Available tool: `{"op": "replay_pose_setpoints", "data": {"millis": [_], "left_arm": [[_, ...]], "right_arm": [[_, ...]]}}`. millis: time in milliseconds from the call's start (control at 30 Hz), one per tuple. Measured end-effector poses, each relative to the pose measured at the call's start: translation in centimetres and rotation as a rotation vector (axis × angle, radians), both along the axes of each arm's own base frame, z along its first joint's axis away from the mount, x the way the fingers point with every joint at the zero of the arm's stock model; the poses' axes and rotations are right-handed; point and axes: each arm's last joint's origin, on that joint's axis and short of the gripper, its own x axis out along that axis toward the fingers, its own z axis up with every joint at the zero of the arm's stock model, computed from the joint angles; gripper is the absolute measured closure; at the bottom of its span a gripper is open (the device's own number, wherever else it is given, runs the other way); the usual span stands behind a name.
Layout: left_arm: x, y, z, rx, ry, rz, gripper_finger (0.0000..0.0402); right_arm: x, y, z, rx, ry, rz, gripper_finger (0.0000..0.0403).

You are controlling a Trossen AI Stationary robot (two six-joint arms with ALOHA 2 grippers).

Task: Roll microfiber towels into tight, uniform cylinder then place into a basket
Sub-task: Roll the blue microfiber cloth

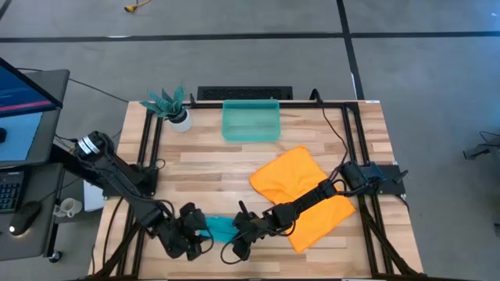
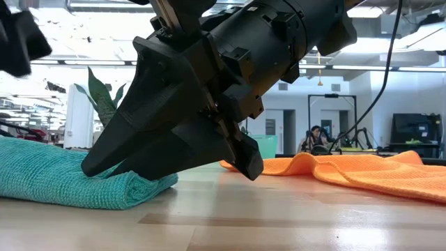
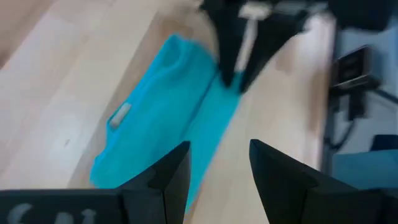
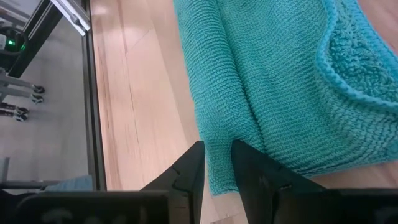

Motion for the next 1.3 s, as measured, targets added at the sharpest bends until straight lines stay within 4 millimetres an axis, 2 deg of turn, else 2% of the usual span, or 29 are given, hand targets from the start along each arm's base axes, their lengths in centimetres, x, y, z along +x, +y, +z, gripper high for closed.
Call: {"op": "replay_pose_setpoints", "data": {"millis": [67,133,300,400,533,967,1133,1300], "left_arm": [[-0.1,-0.3,0.1,0.002,-0.019,-0.020,0.0247],[-0.1,-0.6,-0.6,-0.004,-0.025,-0.023,0.0250],[0.2,-1.0,-4.3,-0.036,0.000,-0.003,0.0268],[-0.1,-0.5,-6.1,-0.013,0.049,0.030,0.0278],[-0.3,0.0,-7.5,-0.041,0.086,0.098,0.0289],[-0.9,-0.4,-8.2,-0.148,0.123,0.221,0.0314],[-1.0,-0.9,-8.2,-0.229,0.169,0.214,0.0315],[-0.9,-1.3,-8.1,-0.269,0.175,0.180,0.0315]], "right_arm": [[0.0,0.0,0.0,0.000,0.000,0.000,0.0292],[0.0,0.0,0.0,0.000,0.000,0.000,0.0292],[0.0,0.0,0.0,0.000,0.000,0.001,0.0292],[0.0,0.0,0.0,0.000,0.000,0.001,0.0292],[0.0,0.0,0.0,0.001,-0.001,0.002,0.0292],[0.1,-0.1,0.0,0.020,0.005,-0.012,0.0286],[0.2,-0.1,0.1,0.034,0.003,-0.012,0.0259],[0.5,-0.8,0.5,0.057,-0.005,0.061,0.0231]]}}
